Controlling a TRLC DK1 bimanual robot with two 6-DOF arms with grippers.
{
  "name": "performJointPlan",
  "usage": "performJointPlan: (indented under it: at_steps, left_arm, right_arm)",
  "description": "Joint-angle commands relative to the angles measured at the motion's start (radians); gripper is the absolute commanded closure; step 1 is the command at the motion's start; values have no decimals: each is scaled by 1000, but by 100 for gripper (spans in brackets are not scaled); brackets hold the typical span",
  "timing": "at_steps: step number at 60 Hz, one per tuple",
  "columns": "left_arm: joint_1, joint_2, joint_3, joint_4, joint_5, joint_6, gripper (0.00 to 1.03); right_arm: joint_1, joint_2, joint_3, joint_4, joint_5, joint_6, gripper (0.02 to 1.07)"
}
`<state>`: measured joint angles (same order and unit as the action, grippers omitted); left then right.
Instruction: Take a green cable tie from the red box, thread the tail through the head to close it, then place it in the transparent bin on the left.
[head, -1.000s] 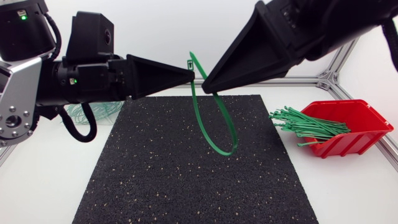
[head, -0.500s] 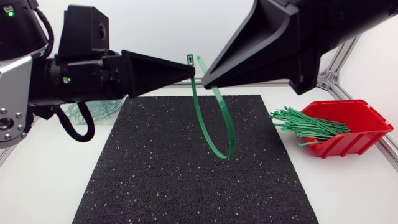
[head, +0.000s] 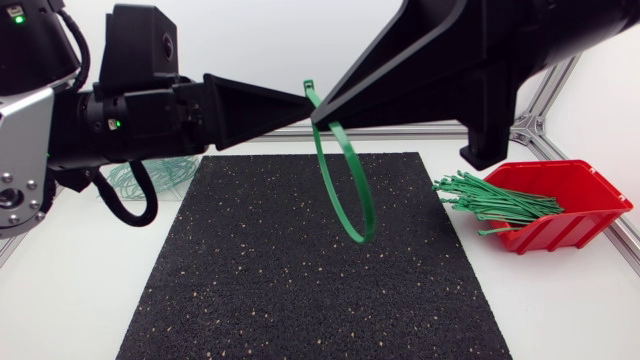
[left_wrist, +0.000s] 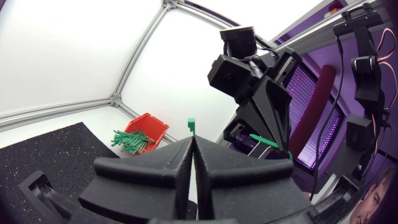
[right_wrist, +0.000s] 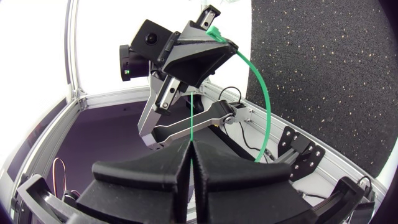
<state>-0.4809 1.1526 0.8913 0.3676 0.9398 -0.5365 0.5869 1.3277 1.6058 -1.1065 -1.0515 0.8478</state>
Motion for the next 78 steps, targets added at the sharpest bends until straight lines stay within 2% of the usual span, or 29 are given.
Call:
performJointPlan:
  at_steps: [1, 11, 40, 78]
  left_arm:
    - [-10, 1, 43, 14, -9, -43, 100]
    - [-13, -2, 47, 16, -26, -60, 100]
    - [-33, -36, 23, 42, -27, -126, 100]
    - [-21, -2, -5, 97, -33, -122, 100]
  right_arm:
    - [-9, -5, -17, 4, -13, 56, 102]
    - [-7, -4, -17, 8, -50, 59, 102]
    - [-1, 5, 11, 2, -61, 102, 102]
    - [31, 34, 72, -12, -64, 137, 102]
